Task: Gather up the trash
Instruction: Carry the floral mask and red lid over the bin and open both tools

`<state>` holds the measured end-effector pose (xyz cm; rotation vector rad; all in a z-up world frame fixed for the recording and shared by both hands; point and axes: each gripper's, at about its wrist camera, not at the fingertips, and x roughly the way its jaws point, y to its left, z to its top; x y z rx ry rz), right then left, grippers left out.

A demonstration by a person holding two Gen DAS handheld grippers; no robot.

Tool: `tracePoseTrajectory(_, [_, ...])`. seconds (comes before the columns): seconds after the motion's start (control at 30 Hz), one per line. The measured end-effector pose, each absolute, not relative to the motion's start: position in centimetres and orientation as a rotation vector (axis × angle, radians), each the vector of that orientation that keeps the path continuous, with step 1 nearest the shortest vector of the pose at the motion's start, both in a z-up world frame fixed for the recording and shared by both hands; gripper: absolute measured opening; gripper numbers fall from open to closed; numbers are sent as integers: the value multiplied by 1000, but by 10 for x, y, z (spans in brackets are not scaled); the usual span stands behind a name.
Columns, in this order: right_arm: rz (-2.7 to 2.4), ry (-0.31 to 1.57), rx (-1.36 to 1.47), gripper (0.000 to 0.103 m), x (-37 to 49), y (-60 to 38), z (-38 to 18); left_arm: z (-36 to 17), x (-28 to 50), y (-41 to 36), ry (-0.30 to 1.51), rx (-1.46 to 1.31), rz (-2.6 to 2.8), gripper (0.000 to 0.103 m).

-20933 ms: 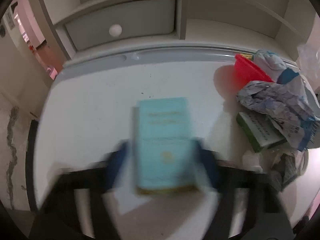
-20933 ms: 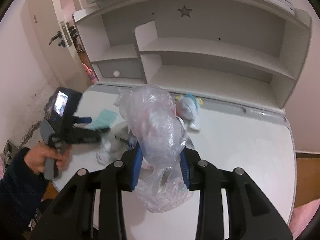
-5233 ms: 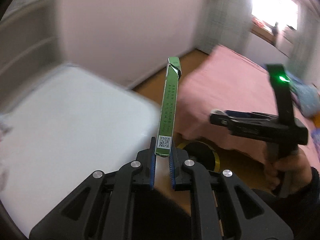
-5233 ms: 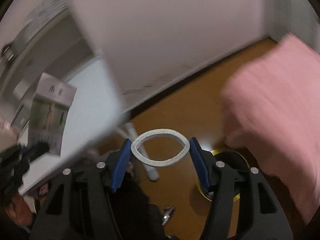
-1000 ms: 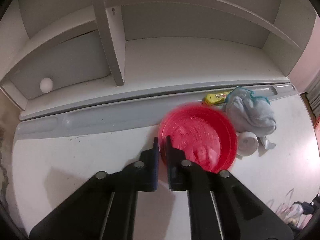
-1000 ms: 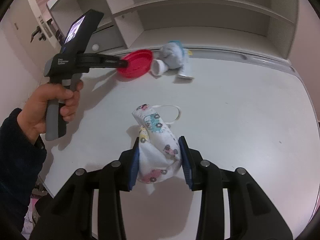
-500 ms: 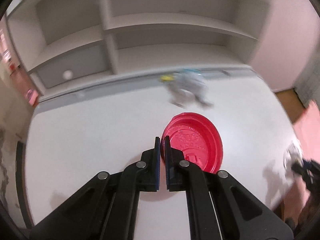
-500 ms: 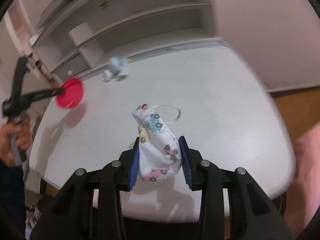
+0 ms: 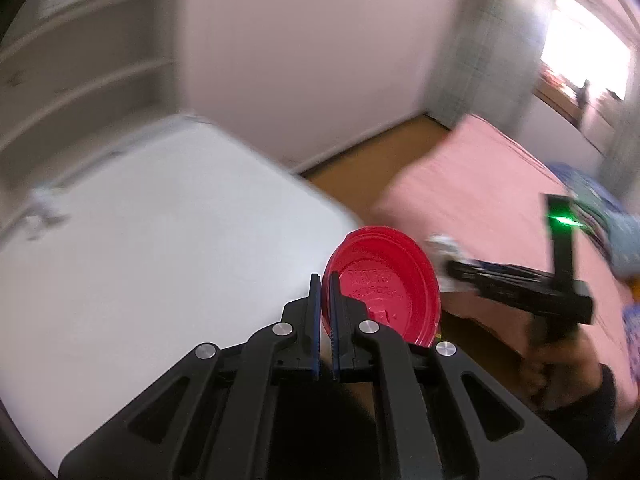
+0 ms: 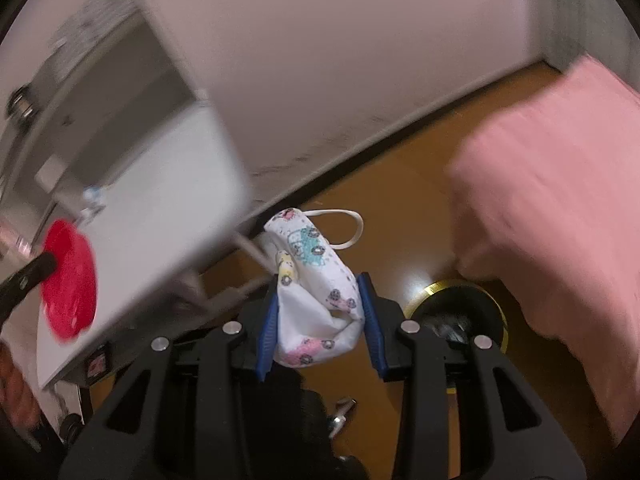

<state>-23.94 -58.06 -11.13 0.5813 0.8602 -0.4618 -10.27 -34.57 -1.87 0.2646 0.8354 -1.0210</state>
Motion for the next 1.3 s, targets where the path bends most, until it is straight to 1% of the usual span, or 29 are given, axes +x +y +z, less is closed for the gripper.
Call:
tracePoseTrajectory(0.17, [-541, 940, 656, 37, -269, -613, -164, -70, -150, -414, 872, 371, -1152, 3])
tracePoseTrajectory(0.47, [-630, 1090, 758, 37, -284, -670, -262, -195, -142, -520, 1060, 471, -1181, 3])
tracePoseTrajectory(0.57, [-645, 1136, 805, 37, -286, -689, -300, -231, -144, -546, 1089, 487, -1165, 3])
tracePoseTrajectory(0.63, [-658, 1166, 819, 37, -286, -696, -324, -249, -145, -549, 1116, 480, -1162, 3])
tracePoseTrajectory(0.7, [-655, 1191, 840, 37, -284, -703, -345, -264, -148, -555, 1149, 473, -1159, 3])
tracePoseTrajectory(0.83, [-666, 1214, 862, 37, -281, -712, -373, -284, -146, -568, 1153, 493, -1151, 3])
tracePoseTrajectory(1.03, [-668, 1183, 887, 37, -289, -723, -381, -276, -152, -568, 1148, 484, -1157, 3])
tracePoseTrajectory(1.07, [-668, 1180, 885, 39, -290, -724, -380, -274, -153, -569, 1143, 486, -1156, 3])
tracePoseTrajectory(1.13, [-690, 1167, 880, 53, -293, -728, -376, -274, -155, -571, 1134, 491, -1161, 3])
tracePoseTrajectory(1.17, [-694, 1153, 881, 69, -296, -729, -372, -273, -157, -573, 1124, 494, -1157, 3])
tracePoseTrajectory(1.2, [-702, 1133, 875, 73, -299, -730, -365, -271, -158, -574, 1115, 492, -1157, 3])
tracePoseTrajectory(1.3, [-741, 1082, 862, 74, -316, -734, -340, -268, -161, -577, 1109, 479, -1168, 3])
